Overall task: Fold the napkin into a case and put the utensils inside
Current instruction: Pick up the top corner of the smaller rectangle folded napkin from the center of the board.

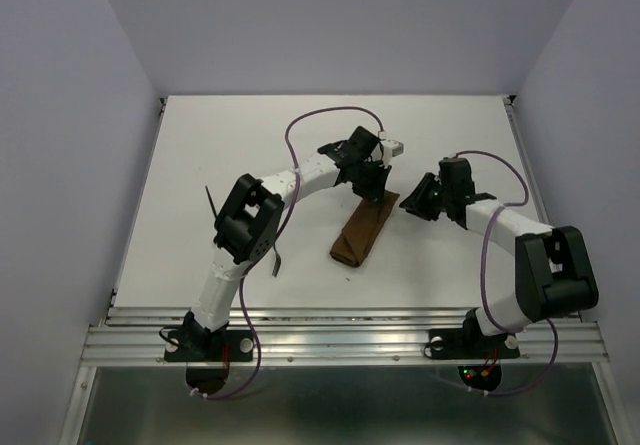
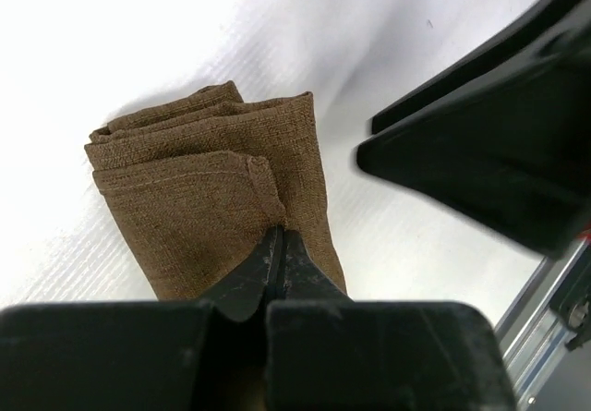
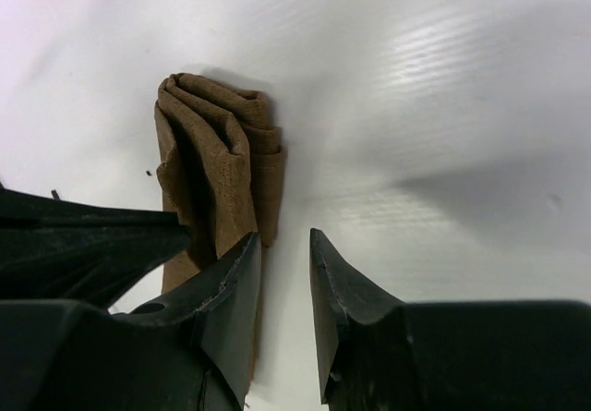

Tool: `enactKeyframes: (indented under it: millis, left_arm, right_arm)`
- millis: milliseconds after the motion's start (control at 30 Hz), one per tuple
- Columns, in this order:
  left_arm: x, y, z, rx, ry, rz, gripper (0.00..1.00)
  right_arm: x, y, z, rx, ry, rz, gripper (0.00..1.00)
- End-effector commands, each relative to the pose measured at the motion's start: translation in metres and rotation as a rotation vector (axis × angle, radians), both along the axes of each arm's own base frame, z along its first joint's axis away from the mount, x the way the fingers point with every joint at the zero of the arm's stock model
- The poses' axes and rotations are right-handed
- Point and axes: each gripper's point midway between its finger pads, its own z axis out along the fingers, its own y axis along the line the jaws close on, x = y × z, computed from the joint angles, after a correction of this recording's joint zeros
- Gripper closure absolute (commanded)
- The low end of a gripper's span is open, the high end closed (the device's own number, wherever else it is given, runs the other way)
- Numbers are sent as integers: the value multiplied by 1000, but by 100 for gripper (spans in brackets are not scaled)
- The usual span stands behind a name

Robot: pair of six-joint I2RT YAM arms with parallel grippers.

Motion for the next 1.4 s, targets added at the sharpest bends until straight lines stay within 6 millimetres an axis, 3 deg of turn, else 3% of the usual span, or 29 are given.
enactKeyframes:
  millis: [0, 33, 133, 167, 333, 500, 600, 733, 867, 1000, 1133, 1267, 1367]
  left_arm:
    - [-14, -9, 40, -68, -52, -140, 100]
    - [-19, -10, 41, -78, -53, -178, 100]
    - [-26, -9, 42, -69, -67, -227, 100]
    - [-26, -8, 42, -66, -70, -229, 100]
    - [-23, -10, 44, -14, -113, -189, 98]
    - [-20, -12, 59, 20, -163, -97, 52]
    - [-14, -9, 66, 55, -207, -15, 38]
    - [0, 0, 76, 89, -263, 128, 36]
    - [9, 6, 94, 82, -328, 269, 36]
    - [9, 8, 98, 103, -368, 348, 34]
    - [10, 8, 86, 153, -372, 391, 29]
    - [6, 7, 62, 239, -390, 414, 23]
    - [0, 0, 60, 268, -444, 414, 23]
  right_arm:
    - [-13, -31, 14, -71, -53, -72, 67]
    - [-20, -34, 21, -78, -64, -77, 66]
    - [-42, -47, 12, -107, -28, -119, 66]
    - [-46, -48, 19, -98, -47, -130, 66]
    - [-68, -42, 10, -44, -10, -124, 66]
    - [-72, -41, 6, -45, 8, -117, 66]
    - [-71, -43, 8, -51, 0, -124, 66]
    - [-69, -52, 13, -92, -13, -156, 64]
    - [-69, -66, 15, -154, -20, -185, 56]
    - [-69, -86, 12, -206, 0, -223, 47]
    - [-68, -100, 10, -222, 15, -249, 36]
    - [-69, -112, 12, -238, 20, -265, 32]
    - [-70, -114, 14, -247, 16, -259, 28]
